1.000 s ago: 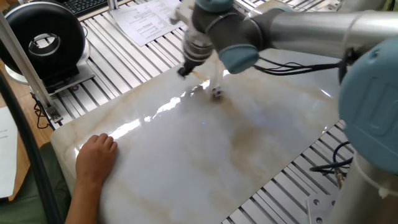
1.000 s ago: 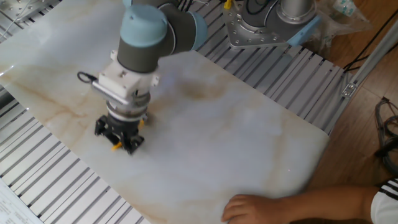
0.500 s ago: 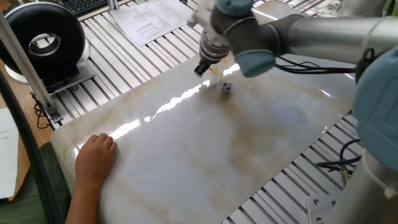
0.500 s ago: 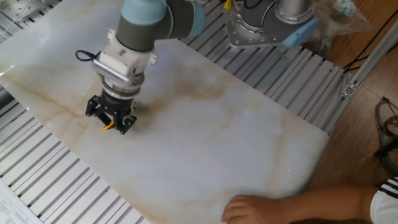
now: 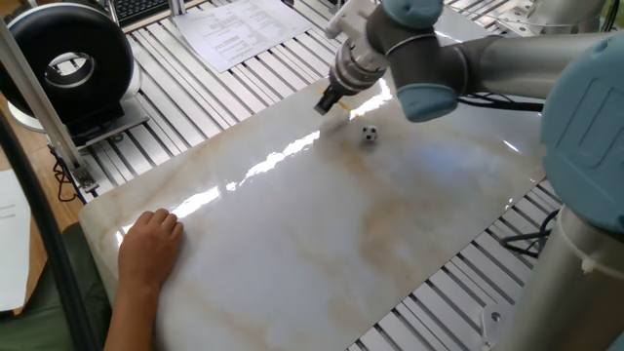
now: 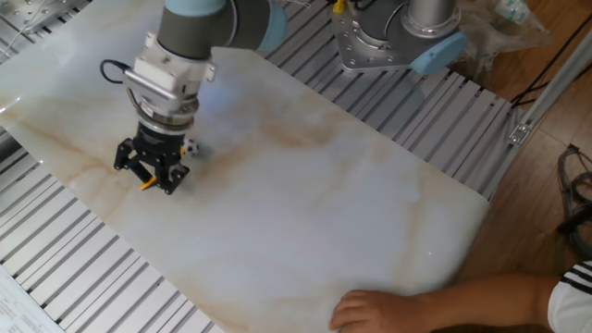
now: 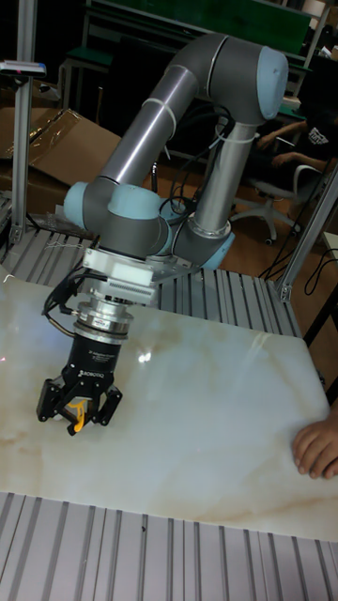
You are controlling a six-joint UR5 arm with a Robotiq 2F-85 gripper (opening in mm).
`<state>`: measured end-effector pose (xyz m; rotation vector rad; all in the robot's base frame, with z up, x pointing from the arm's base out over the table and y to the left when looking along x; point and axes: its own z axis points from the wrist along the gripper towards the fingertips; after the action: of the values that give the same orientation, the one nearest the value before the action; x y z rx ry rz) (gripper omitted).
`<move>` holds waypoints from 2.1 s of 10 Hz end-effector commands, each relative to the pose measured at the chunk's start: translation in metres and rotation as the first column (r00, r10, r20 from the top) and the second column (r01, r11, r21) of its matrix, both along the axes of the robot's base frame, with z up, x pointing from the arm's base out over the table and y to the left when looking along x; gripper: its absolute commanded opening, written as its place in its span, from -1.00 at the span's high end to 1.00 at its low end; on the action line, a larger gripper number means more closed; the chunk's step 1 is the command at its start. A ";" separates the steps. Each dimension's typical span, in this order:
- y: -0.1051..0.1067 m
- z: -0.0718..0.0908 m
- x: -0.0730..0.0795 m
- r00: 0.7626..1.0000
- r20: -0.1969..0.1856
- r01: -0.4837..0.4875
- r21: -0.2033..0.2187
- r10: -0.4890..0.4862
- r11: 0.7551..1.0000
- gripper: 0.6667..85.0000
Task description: Attach the bubble ring to the ball
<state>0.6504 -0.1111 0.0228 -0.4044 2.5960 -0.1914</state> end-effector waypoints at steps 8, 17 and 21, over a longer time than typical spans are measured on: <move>-0.014 -0.004 -0.026 0.999 -0.037 0.000 0.029 0.001 1.000 0.98; -0.007 -0.008 -0.058 0.990 -0.131 0.072 0.108 -0.058 0.992 0.94; -0.001 -0.001 -0.055 0.993 -0.110 0.045 0.126 -0.031 0.991 0.57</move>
<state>0.5933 -0.1146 0.0166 -0.3409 2.7202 -0.0426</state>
